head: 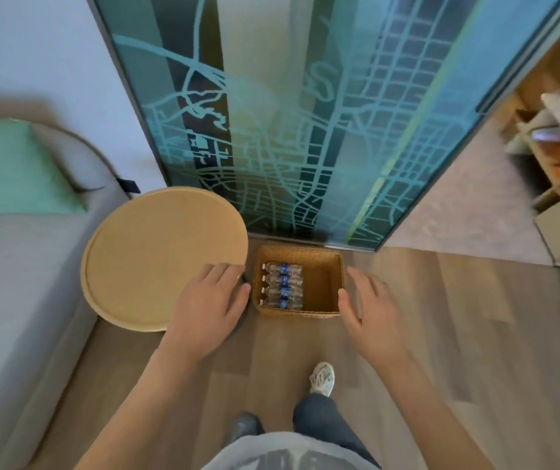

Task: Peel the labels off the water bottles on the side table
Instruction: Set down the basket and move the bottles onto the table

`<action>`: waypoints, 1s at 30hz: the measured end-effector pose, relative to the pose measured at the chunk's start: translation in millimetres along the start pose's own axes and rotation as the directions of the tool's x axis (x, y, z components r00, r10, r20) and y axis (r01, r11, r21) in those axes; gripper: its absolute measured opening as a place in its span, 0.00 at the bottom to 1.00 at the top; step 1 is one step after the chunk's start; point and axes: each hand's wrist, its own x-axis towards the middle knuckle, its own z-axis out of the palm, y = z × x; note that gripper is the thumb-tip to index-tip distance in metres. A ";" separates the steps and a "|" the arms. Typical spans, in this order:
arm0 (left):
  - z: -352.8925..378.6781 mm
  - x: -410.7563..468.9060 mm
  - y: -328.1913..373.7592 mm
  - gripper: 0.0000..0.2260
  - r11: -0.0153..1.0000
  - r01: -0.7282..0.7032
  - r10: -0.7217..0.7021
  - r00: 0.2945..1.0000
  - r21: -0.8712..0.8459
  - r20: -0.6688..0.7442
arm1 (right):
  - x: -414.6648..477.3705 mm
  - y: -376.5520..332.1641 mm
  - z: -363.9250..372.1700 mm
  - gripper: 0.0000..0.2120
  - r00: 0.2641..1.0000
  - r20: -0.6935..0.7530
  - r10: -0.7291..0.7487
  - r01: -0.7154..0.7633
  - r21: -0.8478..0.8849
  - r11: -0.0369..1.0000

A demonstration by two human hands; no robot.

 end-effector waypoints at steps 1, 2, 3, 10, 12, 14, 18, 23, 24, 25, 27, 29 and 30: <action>3.7 10.5 7.0 0.20 1.000 -0.018 0.018 1.000 0.000 -0.004 | 0.9 6.6 -6.3 0.23 1.000 -0.012 0.023 -0.023 -0.002 1.000; 8.7 21.1 13.8 0.18 0.999 -0.036 0.036 0.999 -0.001 -0.006 | 2.2 13.8 -12.4 0.22 0.999 -0.027 0.045 -0.045 -0.003 0.999; 14.5 32.3 20.5 0.16 0.998 -0.058 0.058 0.998 -0.004 -0.006 | 4.1 21.2 -18.4 0.21 0.997 -0.044 0.060 -0.061 -0.007 0.998; 67.5 122.3 76.6 0.16 0.996 -0.087 0.087 0.996 -0.001 0.015 | 57.9 105.4 -43.7 0.20 0.994 -0.044 0.100 -0.102 -0.050 0.994; 86.0 147.1 93.3 0.16 0.999 -0.050 0.050 0.999 -0.003 0.019 | 89.1 133.7 -47.6 0.21 0.997 -0.008 0.082 -0.082 -0.062 0.995; 103.9 172.1 109.5 0.16 1.000 -0.009 0.009 1.000 -0.005 0.030 | 126.0 158.5 -50.9 0.21 0.998 0.024 0.053 -0.051 -0.075 0.996; 131.2 217.3 127.3 0.15 0.999 0.046 -0.046 0.998 0.006 0.036 | 196.1 193.3 -44.1 0.22 0.991 0.123 -0.059 0.074 -0.119 0.990; 172.8 258.0 108.0 0.15 0.990 0.138 -0.139 0.989 0.017 0.045 | 262.1 215.5 12.2 0.22 0.948 0.253 -0.191 0.226 -0.116 0.967; 186.6 264.6 97.9 0.16 0.987 0.160 -0.161 0.985 0.022 0.058 | 271.2 219.1 30.7 0.23 0.939 0.276 -0.207 0.247 -0.119 0.962; 202.2 270.2 86.5 0.17 0.983 0.179 -0.181 0.981 0.026 0.071 | 278.7 223.1 51.1 0.24 0.929 0.300 -0.219 0.264 -0.121 0.957; 240.5 279.0 58.3 0.18 0.979 0.203 -0.205 0.975 0.023 0.086 | 290.9 234.2 99.3 0.25 0.911 0.333 -0.243 0.296 -0.119 0.948; 286.0 283.8 26.1 0.21 0.978 0.210 -0.210 0.972 0.018 0.102 | 300.3 249.7 154.6 0.23 0.896 0.356 -0.265 0.323 -0.115 0.939; 311.4 285.4 7.5 0.23 0.977 0.212 -0.213 0.971 0.017 0.113 | 304.5 258.8 184.1 0.23 0.891 0.362 -0.273 0.334 -0.117 0.935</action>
